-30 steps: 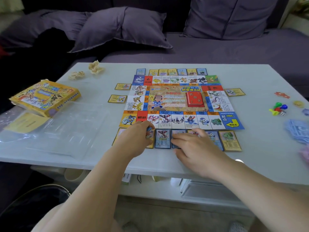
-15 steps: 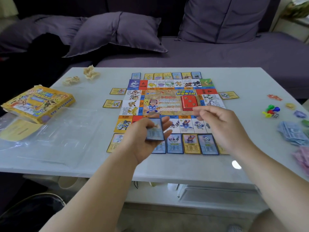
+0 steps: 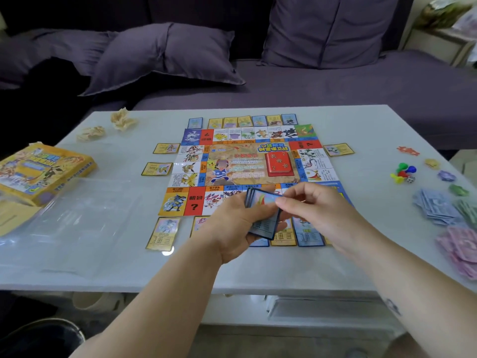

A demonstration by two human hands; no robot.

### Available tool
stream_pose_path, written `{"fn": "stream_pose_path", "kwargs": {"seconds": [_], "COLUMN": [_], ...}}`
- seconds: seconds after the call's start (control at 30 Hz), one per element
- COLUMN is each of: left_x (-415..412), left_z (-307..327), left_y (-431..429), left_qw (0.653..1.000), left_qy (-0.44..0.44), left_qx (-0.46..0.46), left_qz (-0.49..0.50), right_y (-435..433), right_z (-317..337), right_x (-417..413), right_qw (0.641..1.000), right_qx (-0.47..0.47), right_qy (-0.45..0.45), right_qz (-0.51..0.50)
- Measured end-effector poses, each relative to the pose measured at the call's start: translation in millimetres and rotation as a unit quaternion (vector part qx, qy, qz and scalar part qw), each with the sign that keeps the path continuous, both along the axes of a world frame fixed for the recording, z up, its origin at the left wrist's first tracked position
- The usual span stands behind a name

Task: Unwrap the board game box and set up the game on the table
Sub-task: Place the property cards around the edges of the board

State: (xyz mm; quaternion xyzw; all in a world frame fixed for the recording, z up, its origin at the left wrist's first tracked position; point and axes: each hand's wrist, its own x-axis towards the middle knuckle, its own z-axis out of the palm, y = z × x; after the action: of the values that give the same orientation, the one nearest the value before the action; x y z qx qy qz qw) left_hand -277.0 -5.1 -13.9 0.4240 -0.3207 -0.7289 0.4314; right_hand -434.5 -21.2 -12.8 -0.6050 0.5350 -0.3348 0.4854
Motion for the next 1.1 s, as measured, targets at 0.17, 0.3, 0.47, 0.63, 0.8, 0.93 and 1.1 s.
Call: {"fn": "stream_pose_path", "kwargs": {"seconds": [0.17, 0.3, 0.47, 0.63, 0.8, 0.93, 1.1], "left_x": [-8.0, -13.0, -16.9, -33.8, -56.5, -72.8, -73.7], "left_z": [-5.0, -4.7, -1.2, -5.9, -4.7, -4.2, -3.2], "left_y": [-3.0, -6.7, -13.1, -25.1, -35.4, -41.6, -52.3], "left_qw": [0.995, 0.992, 0.990, 0.983, 0.994, 0.990, 0.960], "left_qy": [-0.095, -0.118, -0.135, -0.169, -0.010, 0.054, 0.193], "left_qx": [-0.032, -0.031, -0.029, -0.052, -0.004, 0.030, 0.145], "left_qz": [-0.012, 0.008, -0.009, 0.055, 0.112, 0.130, 0.142], "right_y": [-7.5, -16.6, -17.7, -20.4, -19.1, -37.3, -94.0], "right_z": [-4.6, -2.0, 7.9, 3.9, -7.7, -6.8, -3.4], "right_x": [-0.2, -7.6, -21.6, -30.2, -34.5, -54.3, -123.8], "right_qw": [1.000, 1.000, 0.994, 0.998, 0.999, 0.986, 0.956], "right_qx": [0.009, 0.015, -0.033, -0.038, 0.033, 0.045, -0.131], "right_qy": [-0.005, 0.017, 0.096, 0.052, 0.018, -0.120, 0.156], "right_qz": [-0.005, 0.010, 0.026, -0.022, -0.019, -0.110, -0.210]}}
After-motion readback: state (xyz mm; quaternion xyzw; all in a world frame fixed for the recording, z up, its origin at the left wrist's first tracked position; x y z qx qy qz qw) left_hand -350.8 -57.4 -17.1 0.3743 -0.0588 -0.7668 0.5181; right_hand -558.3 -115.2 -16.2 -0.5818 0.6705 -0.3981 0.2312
